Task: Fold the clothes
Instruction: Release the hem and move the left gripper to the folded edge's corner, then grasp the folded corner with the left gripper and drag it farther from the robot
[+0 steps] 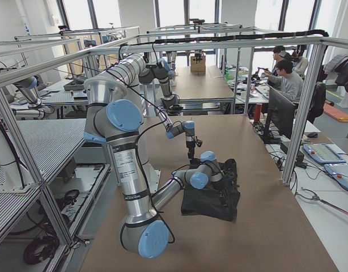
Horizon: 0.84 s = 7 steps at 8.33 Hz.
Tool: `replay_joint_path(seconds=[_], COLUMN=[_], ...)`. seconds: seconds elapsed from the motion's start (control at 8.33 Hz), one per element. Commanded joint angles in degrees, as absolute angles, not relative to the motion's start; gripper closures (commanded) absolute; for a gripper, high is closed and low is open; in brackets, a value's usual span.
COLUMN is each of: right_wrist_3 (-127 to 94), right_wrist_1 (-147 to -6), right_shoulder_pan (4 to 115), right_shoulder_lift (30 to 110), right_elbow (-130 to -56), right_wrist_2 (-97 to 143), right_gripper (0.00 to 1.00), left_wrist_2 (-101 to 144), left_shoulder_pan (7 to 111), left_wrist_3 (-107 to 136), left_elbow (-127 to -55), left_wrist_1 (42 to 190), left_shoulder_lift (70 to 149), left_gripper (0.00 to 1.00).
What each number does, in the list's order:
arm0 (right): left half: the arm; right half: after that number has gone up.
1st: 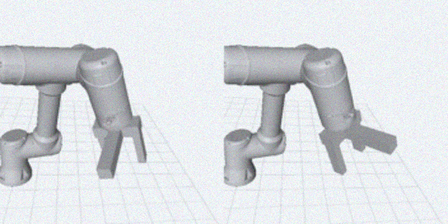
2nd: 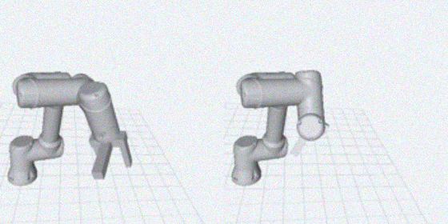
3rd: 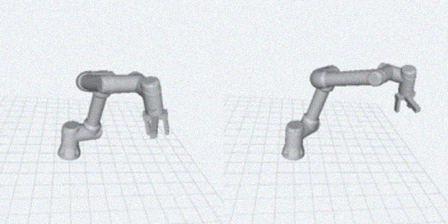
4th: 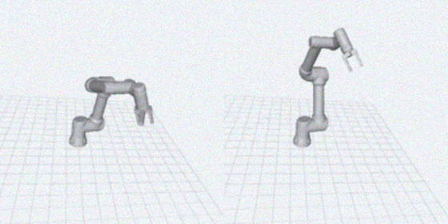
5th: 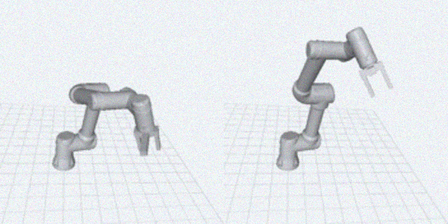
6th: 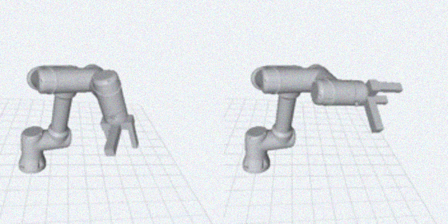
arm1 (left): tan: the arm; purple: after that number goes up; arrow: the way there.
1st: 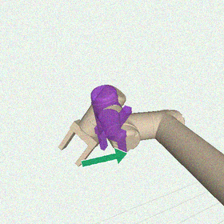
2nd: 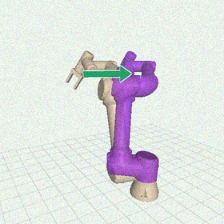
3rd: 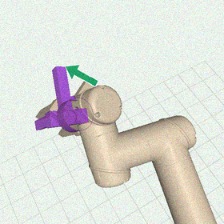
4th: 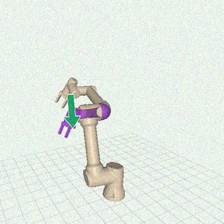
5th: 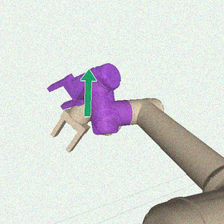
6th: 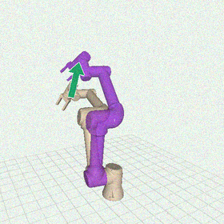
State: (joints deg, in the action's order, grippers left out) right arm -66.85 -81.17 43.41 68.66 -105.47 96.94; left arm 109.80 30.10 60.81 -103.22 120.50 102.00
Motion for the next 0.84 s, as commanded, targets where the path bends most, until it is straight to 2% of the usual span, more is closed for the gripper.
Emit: replay_joint_path(seconds=[0.0, 0.24, 0.6, 0.72], right_wrist_3=[-67.0, -67.0, -67.1, -67.8], right_wrist_1=[-81.1, -80.8, -80.5, -80.5], right_shoulder_pan=[43.3, 42.6, 41.8, 41.7], right_shoulder_lift=[68.6, 68.6, 68.6, 68.6], right_elbow=[-105.6, -105.5, -105.5, -105.5], right_wrist_2=[96.9, 96.9, 96.9, 96.9], right_gripper=[0.06, 0.06, 0.06, 0.06], left_wrist_2=[109.8, 109.5, 110.1, 110.0], left_shoulder_pan=[30.1, 30.8, 40.8, 44.1], left_wrist_3=[61.8, 61.8, 56.4, 51.6], left_elbow=[-105.1, -105.2, -103.4, -102.1], left_wrist_1=[120.5, 120.4, 117.6, 113.5], left_shoulder_lift=[100.5, 100.7, 101.5, 104.3], left_gripper=[1.00, 1.00, 1.00, 1.00])
